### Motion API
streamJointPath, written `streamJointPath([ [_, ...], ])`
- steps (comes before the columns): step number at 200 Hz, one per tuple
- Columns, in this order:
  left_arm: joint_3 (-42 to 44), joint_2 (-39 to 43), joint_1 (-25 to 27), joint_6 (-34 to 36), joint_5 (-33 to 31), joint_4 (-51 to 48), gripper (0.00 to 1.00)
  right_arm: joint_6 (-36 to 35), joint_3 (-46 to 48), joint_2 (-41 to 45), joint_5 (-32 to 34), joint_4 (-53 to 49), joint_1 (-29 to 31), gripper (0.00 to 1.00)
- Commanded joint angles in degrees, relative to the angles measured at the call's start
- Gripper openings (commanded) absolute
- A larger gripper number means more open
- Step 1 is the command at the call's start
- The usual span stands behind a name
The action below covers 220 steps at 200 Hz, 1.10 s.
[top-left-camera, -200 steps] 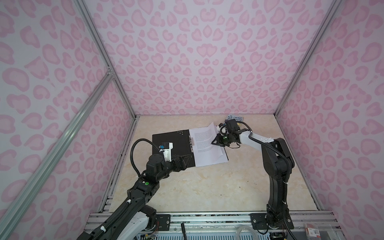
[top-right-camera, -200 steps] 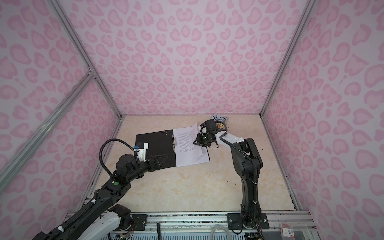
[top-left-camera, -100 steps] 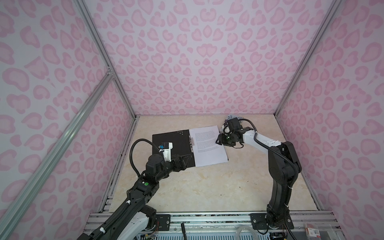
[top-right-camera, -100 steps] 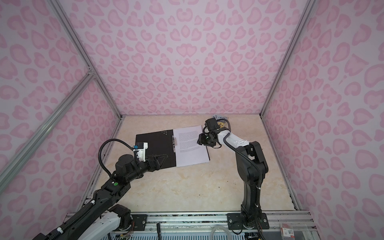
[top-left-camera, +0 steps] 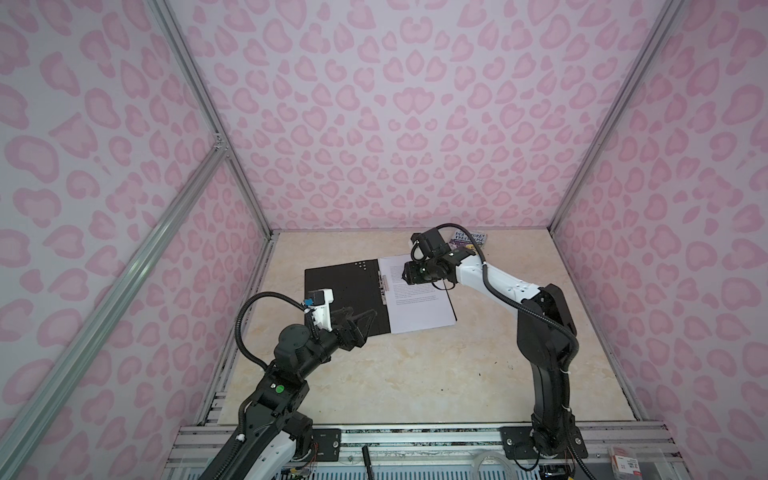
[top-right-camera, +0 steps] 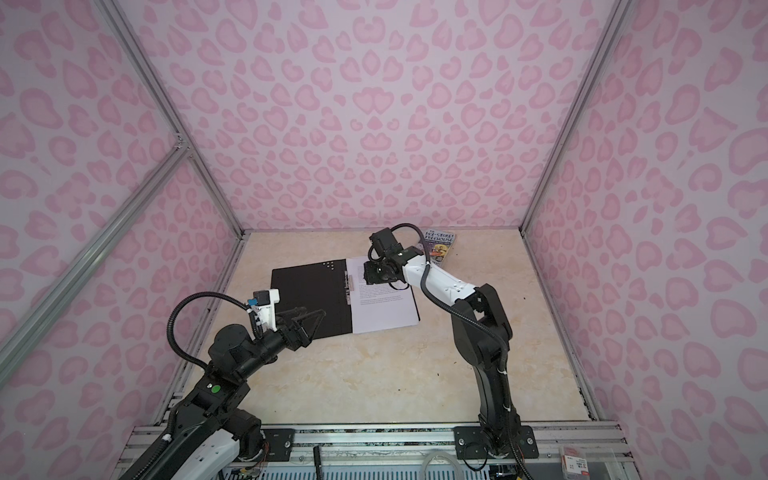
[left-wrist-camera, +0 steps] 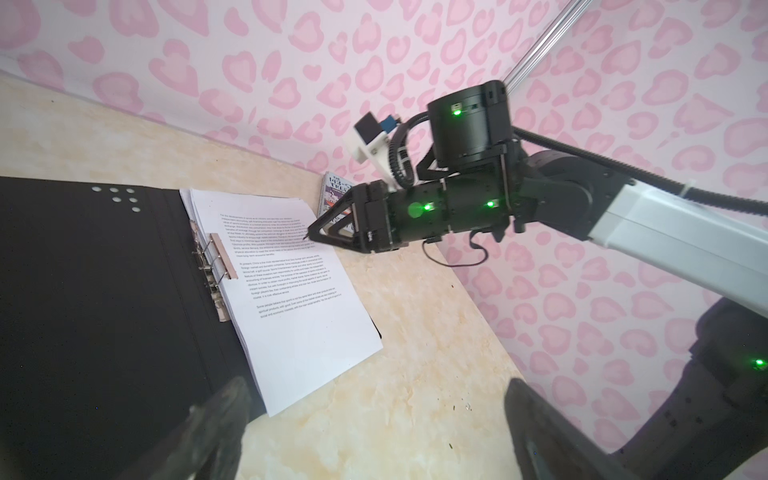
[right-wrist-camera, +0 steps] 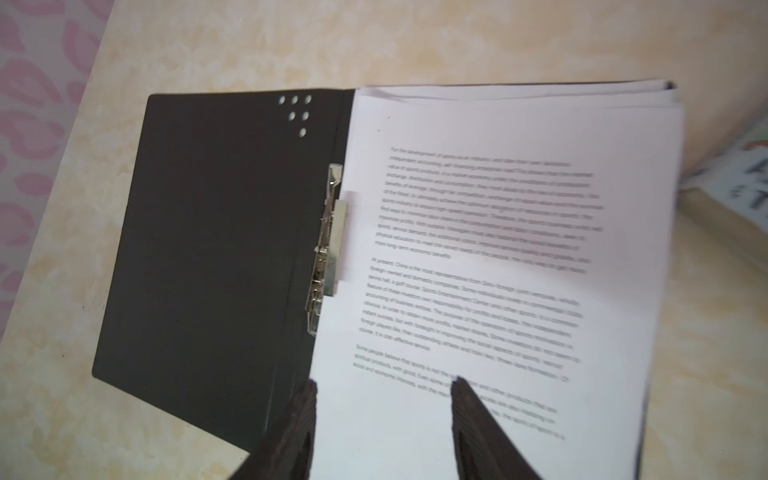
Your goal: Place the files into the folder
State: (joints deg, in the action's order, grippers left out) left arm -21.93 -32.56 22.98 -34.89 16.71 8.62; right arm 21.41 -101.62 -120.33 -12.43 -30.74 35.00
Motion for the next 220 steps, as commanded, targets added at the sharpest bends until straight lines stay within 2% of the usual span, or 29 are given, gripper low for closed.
streamJointPath([
  [1,0.1,-0.1,0.0,0.6,-2.1,0.9,0.97,1.1,-4.7,-5.0,-2.4,-2.3,0.8,0.50],
  [38,-1.0,-3.1,0.0,0.3,-0.7,0.7,0.97,2.4,-12.8,-12.9,-7.0,-3.4,1.6,0.49],
  [81,-1.0,-2.9,0.0,0.0,-0.5,0.7,0.97,2.9,-20.2,-19.4,-7.3,-7.0,2.7,0.47],
  [137,-1.0,-2.9,0.0,-0.2,-0.4,0.6,0.97,4.2,-23.2,-22.7,-5.9,-8.7,2.6,0.38],
  [220,-1.1,-2.9,0.1,-0.3,-0.4,0.6,0.97,4.6,-24.6,-24.3,-7.8,-8.6,2.6,0.29],
])
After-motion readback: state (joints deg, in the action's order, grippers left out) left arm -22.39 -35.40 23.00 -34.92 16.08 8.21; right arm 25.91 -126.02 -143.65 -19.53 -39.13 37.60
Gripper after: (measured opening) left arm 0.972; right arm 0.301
